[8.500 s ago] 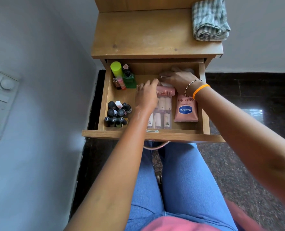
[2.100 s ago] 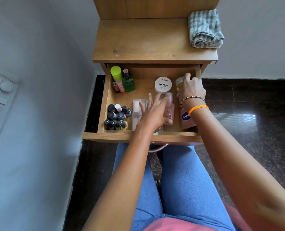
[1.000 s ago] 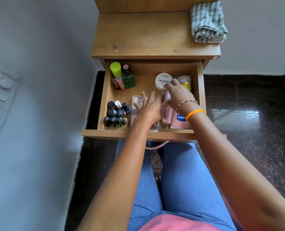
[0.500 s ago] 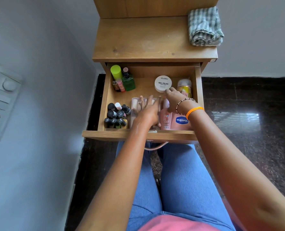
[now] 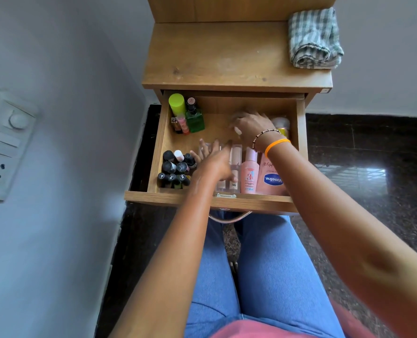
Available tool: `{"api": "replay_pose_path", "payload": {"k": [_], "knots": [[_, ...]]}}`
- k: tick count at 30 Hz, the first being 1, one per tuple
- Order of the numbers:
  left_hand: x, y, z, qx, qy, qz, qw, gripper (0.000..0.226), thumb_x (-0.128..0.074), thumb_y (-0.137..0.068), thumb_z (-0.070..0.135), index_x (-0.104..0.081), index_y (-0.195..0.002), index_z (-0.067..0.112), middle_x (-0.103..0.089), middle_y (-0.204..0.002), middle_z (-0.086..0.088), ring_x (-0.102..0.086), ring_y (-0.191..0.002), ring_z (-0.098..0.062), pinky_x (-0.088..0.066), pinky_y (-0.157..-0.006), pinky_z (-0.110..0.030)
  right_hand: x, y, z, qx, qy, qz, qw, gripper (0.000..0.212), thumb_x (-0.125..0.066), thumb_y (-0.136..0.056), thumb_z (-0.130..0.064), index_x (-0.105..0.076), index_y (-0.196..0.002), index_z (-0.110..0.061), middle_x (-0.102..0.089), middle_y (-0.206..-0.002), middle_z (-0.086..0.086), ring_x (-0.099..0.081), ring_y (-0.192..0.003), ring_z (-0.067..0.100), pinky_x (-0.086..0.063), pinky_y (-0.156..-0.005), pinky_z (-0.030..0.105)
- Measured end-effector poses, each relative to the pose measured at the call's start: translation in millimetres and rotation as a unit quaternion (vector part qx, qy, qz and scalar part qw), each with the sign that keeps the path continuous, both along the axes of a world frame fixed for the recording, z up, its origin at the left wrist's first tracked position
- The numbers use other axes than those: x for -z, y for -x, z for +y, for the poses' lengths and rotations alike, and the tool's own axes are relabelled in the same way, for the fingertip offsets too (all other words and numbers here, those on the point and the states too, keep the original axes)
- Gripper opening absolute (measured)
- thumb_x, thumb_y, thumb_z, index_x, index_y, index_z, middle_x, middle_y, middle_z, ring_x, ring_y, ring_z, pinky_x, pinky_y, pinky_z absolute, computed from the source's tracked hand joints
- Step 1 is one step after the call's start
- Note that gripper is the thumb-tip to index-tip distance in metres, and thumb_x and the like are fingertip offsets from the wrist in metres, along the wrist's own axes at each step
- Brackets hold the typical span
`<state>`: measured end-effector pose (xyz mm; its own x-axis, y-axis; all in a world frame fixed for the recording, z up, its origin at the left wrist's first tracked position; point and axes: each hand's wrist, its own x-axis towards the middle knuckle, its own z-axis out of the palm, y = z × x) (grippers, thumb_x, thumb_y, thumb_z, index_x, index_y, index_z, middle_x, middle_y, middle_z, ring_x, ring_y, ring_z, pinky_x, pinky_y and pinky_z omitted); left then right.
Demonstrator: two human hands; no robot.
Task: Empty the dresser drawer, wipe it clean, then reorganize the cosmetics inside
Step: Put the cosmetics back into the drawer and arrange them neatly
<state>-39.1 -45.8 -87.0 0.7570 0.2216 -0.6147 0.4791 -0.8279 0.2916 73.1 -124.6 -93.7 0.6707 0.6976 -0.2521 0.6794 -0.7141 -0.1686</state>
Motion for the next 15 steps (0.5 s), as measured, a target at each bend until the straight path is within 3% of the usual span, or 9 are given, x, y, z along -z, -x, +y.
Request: {"api": "replay_pose_path", "payload": {"k": [5, 8, 12, 15], "knots": [[3.9, 0.4, -3.5, 0.012, -0.029, 0.002, 1.000, 0.097, -0.071, -0.082, 0.019, -0.004, -0.151, 0.031, 0.008, -0.159, -0.006, 0.023, -0.140, -0.042, 0.012, -0.108, -0.067, 7.9, -11.6, -17.9, -0.012, -0.003, 0.007, 1.000, 0.032, -0.048, -0.087, -0.001, -0.064, -0.109, -0.017, -0.051, -0.135, -0.003, -0.035, -0.130, 0.027, -0.039, -0.102, 0.039], [4.0, 1.0, -4.7, 0.017, -0.030, 0.006, 0.999, 0.097, -0.069, -0.084, 0.018, 0.000, -0.151, 0.031, 0.010, -0.159, -0.006, 0.024, -0.140, -0.042, 0.011, -0.110, -0.065, 4.8, -8.0, -22.1, -0.025, -0.032, 0.006, 0.999, 0.032, -0.049, -0.089, -0.003, -0.063, -0.114, -0.018, -0.051, -0.136, 0.000, -0.040, -0.125, 0.029, -0.041, -0.100, 0.040], [1.3, 4.3, -3.9, 0.027, -0.031, 0.011, 0.999, 0.095, -0.063, -0.088, 0.016, 0.008, -0.150, 0.033, 0.017, -0.158, -0.006, 0.027, -0.140, -0.038, 0.015, -0.111, -0.061, -12.0, 19.8, -29.5, 0.039, -0.086, -0.046, 0.994, 0.035, -0.055, -0.084, -0.003, -0.058, -0.118, -0.013, -0.049, -0.129, 0.010, -0.042, -0.116, 0.034, -0.045, -0.092, 0.043], [-6.0, 8.7, -6.2, 0.041, -0.033, 0.007, 0.999, 0.098, -0.058, -0.085, 0.001, 0.010, -0.150, 0.029, 0.023, -0.157, -0.006, 0.027, -0.141, -0.033, 0.012, -0.115, -0.055, -16.6, 52.5, -42.4, 0.050, -0.003, -0.007, 0.999, 0.039, -0.062, -0.083, -0.011, -0.054, -0.121, -0.009, -0.041, -0.133, 0.012, -0.039, -0.120, 0.034, -0.044, -0.096, 0.046]]}}
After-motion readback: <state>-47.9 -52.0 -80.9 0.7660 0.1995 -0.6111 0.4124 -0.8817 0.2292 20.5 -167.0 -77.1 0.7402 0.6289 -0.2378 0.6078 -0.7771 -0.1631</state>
